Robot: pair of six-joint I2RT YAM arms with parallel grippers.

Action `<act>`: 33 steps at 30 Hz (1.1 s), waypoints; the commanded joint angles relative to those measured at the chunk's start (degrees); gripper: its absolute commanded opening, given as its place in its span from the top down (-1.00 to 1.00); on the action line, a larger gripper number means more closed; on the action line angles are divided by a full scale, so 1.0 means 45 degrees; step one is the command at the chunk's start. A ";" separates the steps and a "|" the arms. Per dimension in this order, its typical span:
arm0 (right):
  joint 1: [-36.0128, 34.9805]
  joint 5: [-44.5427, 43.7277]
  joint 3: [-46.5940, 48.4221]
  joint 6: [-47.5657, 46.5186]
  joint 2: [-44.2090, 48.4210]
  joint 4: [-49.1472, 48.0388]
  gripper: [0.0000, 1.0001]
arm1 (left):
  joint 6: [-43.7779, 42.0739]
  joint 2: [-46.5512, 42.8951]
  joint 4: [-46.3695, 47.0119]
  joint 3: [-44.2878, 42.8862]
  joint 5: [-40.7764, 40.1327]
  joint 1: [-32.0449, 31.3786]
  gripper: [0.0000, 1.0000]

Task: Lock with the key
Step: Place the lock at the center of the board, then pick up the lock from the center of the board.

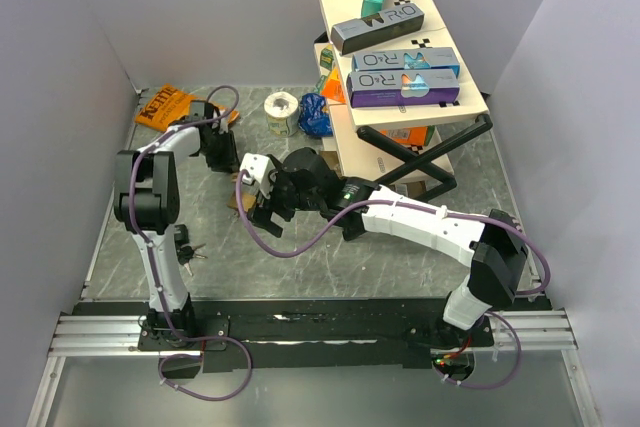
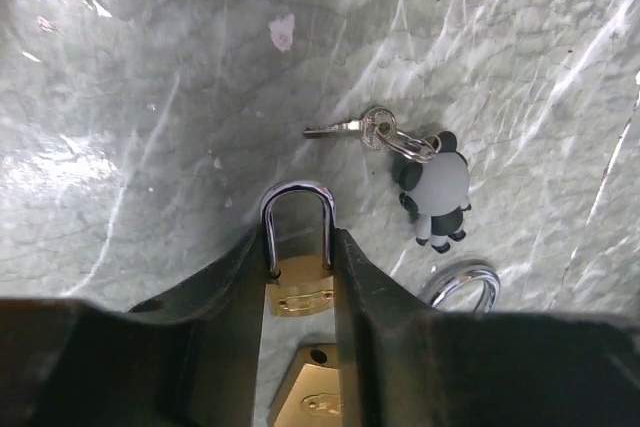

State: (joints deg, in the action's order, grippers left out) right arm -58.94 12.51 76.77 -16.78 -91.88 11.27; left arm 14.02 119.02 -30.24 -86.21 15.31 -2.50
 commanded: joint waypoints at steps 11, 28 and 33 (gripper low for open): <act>0.0070 0.0052 0.0146 0.0154 0.0788 -0.0531 -0.99 | -0.0674 -0.3668 -0.0195 0.0872 0.0386 -0.0030 -0.93; 0.0011 -0.0282 -0.0908 0.0408 0.2018 -0.2134 -0.99 | -0.1144 -1.1354 0.2485 0.7579 0.1152 -0.0243 -0.93; -0.0008 -0.0007 -0.1026 0.0271 0.2058 -0.1997 -0.99 | -0.1319 -0.9384 0.1681 0.7069 -0.0217 -0.1123 -0.93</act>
State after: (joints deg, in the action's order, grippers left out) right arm -58.85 10.68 72.69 -15.33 -84.99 3.07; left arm 8.21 71.46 -21.10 -52.16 18.74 -5.30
